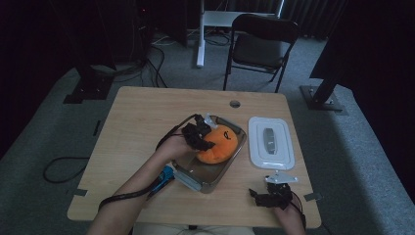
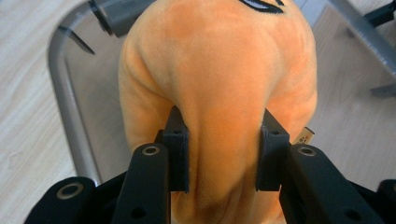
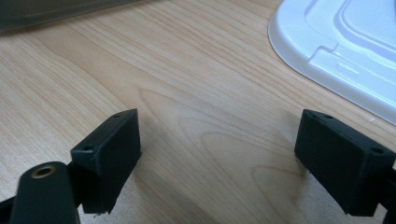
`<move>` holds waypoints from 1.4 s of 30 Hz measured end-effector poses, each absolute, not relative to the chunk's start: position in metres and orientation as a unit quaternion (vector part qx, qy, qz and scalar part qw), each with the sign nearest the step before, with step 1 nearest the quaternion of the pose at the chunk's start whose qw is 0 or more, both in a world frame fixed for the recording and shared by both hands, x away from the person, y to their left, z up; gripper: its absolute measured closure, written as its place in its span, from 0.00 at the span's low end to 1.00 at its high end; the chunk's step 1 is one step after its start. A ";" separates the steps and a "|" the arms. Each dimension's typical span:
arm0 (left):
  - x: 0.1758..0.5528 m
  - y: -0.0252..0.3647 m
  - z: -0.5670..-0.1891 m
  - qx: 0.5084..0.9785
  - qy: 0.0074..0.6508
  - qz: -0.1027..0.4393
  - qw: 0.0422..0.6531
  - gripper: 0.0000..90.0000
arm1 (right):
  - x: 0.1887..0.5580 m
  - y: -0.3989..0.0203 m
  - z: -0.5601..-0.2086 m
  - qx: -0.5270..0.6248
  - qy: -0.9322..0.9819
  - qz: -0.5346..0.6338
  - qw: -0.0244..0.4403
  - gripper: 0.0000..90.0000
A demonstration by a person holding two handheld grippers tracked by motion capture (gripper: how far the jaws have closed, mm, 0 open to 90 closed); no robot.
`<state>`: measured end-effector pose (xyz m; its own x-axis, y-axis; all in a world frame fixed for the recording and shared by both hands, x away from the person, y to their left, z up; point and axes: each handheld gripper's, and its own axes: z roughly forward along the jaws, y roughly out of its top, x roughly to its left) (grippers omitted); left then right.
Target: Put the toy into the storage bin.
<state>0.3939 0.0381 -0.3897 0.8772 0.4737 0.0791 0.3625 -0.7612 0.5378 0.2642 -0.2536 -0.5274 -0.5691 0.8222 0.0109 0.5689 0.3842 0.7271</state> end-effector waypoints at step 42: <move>0.391 0.045 -0.386 0.933 0.234 0.044 0.270 0.02 | 0.264 -0.254 -0.527 0.429 0.811 0.356 0.177 0.15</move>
<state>0.3909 0.0446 -0.3856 0.8869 0.4599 -0.0432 0.4119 -0.7451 0.5246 0.2645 -0.2543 -0.5274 -0.5693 0.8220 0.0171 0.5694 0.3792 0.7294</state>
